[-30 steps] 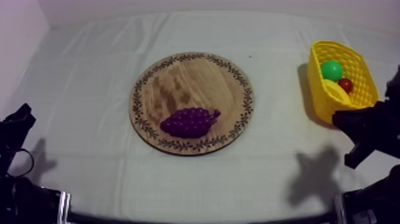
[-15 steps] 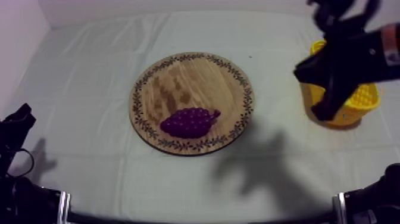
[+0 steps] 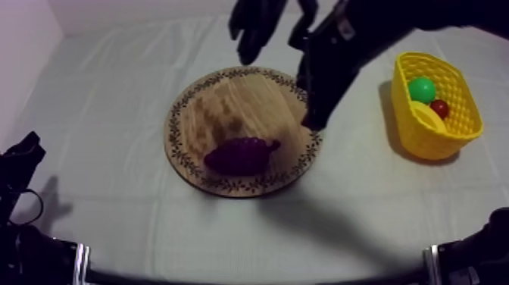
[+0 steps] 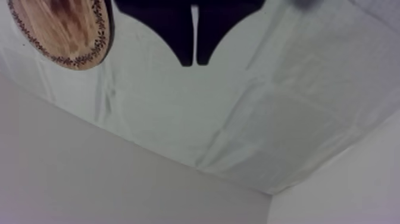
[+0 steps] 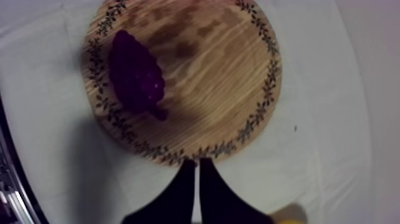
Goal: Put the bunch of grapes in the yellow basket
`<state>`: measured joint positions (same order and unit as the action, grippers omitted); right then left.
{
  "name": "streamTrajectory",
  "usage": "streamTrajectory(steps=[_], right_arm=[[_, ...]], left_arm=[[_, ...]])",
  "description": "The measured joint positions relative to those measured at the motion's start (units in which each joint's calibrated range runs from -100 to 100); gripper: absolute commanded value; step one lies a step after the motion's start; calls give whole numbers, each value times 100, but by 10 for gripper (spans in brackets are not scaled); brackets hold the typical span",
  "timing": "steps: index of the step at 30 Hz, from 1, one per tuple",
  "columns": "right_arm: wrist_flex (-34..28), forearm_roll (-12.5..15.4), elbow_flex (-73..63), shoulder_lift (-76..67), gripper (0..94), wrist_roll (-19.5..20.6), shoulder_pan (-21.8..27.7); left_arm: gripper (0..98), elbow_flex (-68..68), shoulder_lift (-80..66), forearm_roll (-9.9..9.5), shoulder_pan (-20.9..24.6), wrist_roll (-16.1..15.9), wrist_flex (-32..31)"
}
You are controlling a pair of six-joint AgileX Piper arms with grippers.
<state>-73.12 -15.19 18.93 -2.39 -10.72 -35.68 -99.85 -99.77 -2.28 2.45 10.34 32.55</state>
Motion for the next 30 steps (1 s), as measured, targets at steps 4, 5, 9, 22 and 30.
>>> streamTrajectory(steps=[4, 5, 9, 22, 30], right_arm=[[-161, 188, -705, 562, 7, -410, -34], [-264, 235, -914, 706, 8, -508, -54], [-480, 424, -1534, 1119, 8, -902, -103], [-934, 558, -2058, 1289, 588, -1401, -187], [-1003, 440, -1915, 1329, 786, -1278, -191]], left_arm=[[0, 0, 0, 0, 0, 0, 0], [0, 0, 0, 0, 0, 0, 0], [0, 0, 0, 0, 0, 0, 0], [0, 0, 0, 0, 0, 0, 0], [0, 0, 0, 0, 0, 0, 0]])
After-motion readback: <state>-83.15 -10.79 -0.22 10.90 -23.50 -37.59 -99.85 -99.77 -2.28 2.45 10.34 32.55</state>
